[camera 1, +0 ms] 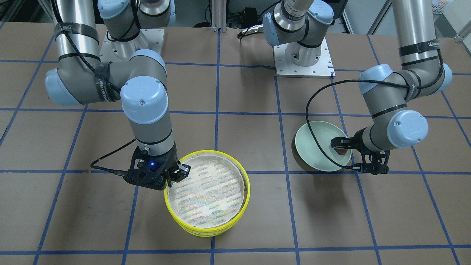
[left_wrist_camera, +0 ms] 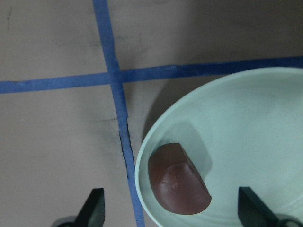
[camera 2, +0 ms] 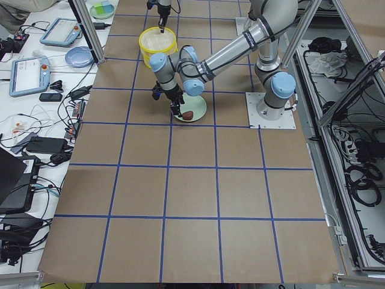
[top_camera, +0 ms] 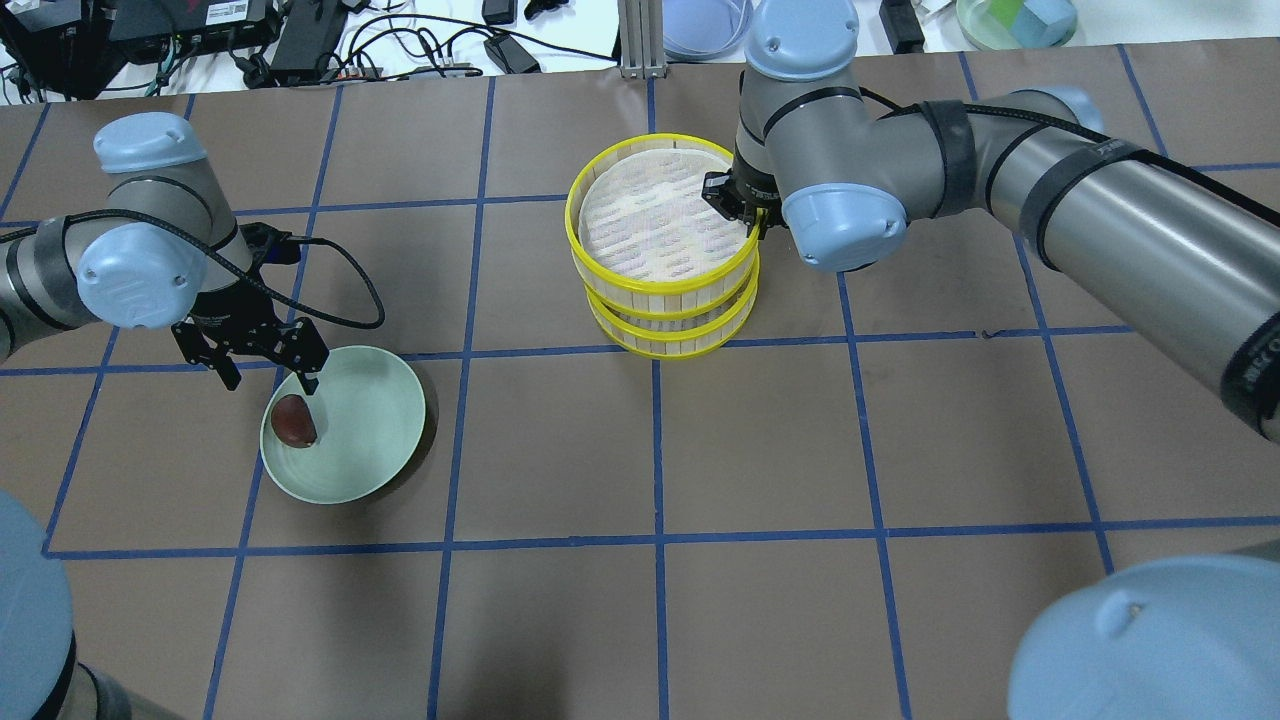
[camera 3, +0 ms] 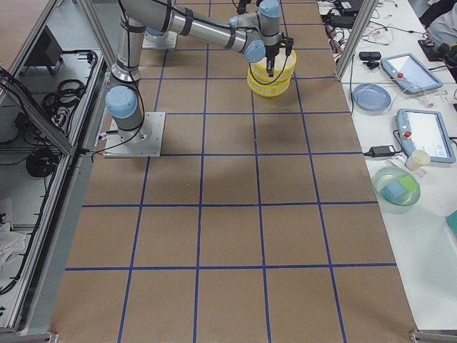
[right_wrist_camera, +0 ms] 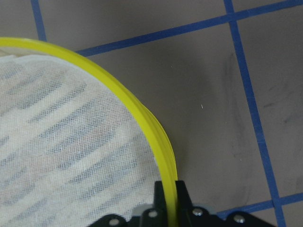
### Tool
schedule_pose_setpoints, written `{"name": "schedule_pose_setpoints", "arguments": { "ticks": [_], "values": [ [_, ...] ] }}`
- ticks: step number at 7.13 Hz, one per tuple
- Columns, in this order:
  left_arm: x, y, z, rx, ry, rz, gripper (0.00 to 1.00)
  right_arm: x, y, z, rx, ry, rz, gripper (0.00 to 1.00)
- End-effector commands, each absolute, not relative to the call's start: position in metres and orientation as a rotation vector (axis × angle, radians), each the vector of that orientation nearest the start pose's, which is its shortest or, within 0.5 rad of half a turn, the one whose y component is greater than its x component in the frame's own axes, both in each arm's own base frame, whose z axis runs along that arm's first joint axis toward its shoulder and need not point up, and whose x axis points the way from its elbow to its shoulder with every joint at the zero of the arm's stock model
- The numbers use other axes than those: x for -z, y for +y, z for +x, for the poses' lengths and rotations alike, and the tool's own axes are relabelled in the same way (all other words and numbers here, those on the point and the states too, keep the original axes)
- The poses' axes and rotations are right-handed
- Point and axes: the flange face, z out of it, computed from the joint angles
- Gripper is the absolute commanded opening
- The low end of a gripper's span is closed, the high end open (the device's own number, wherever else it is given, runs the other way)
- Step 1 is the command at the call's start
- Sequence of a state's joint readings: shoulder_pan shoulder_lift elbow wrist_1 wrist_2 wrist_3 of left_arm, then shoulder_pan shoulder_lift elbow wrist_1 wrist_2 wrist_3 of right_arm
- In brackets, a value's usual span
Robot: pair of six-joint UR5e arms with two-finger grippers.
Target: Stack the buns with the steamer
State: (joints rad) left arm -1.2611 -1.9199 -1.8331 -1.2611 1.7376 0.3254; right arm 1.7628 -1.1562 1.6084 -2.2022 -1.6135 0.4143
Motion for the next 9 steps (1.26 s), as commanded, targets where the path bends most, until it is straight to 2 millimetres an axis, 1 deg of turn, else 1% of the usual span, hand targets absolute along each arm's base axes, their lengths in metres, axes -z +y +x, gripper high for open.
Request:
{"name": "schedule_pose_setpoints", "arguments": {
  "ticks": [1, 2, 3, 4, 5, 6, 7, 8, 9],
  "values": [
    [-0.198, -0.544, 0.051, -0.548, 3.022, -0.207, 0.97, -0.296, -0.604, 0.248, 0.284, 3.098, 0.355, 0.00],
    [-0.192, -0.542, 0.051, -0.580, 3.003, -0.292, 0.95, -0.288, -0.602, 0.248, 0.262, 3.105, 0.355, 0.00],
    [-0.192, -0.539, 0.050, -0.616, 2.966, -0.418, 0.95, -0.283, -0.599, 0.248, 0.246, 3.109, 0.357, 0.00],
    [-0.193, -0.538, 0.049, -0.640, 2.951, -0.468, 0.95, -0.282, -0.599, 0.248, 0.238, 3.109, 0.359, 0.00],
    [-0.192, -0.538, 0.049, -0.645, 2.951, -0.471, 0.88, -0.283, -0.599, 0.248, 0.243, 3.109, 0.357, 0.00],
    [-0.187, -0.534, 0.048, -0.697, 2.936, -0.504, 0.69, -0.282, -0.599, 0.247, 0.242, 3.111, 0.358, 0.00],
    [-0.184, -0.534, 0.048, -0.708, 2.932, -0.512, 0.63, -0.282, -0.599, 0.247, 0.241, 3.114, 0.356, 0.00],
    [-0.178, -0.534, 0.048, -0.724, 2.929, -0.511, 0.60, -0.283, -0.599, 0.247, 0.245, 3.113, 0.356, 0.00],
    [-0.175, -0.535, 0.048, -0.731, 2.928, -0.507, 0.34, -0.282, -0.599, 0.245, 0.249, 3.124, 0.358, 0.00]
  ]
}}
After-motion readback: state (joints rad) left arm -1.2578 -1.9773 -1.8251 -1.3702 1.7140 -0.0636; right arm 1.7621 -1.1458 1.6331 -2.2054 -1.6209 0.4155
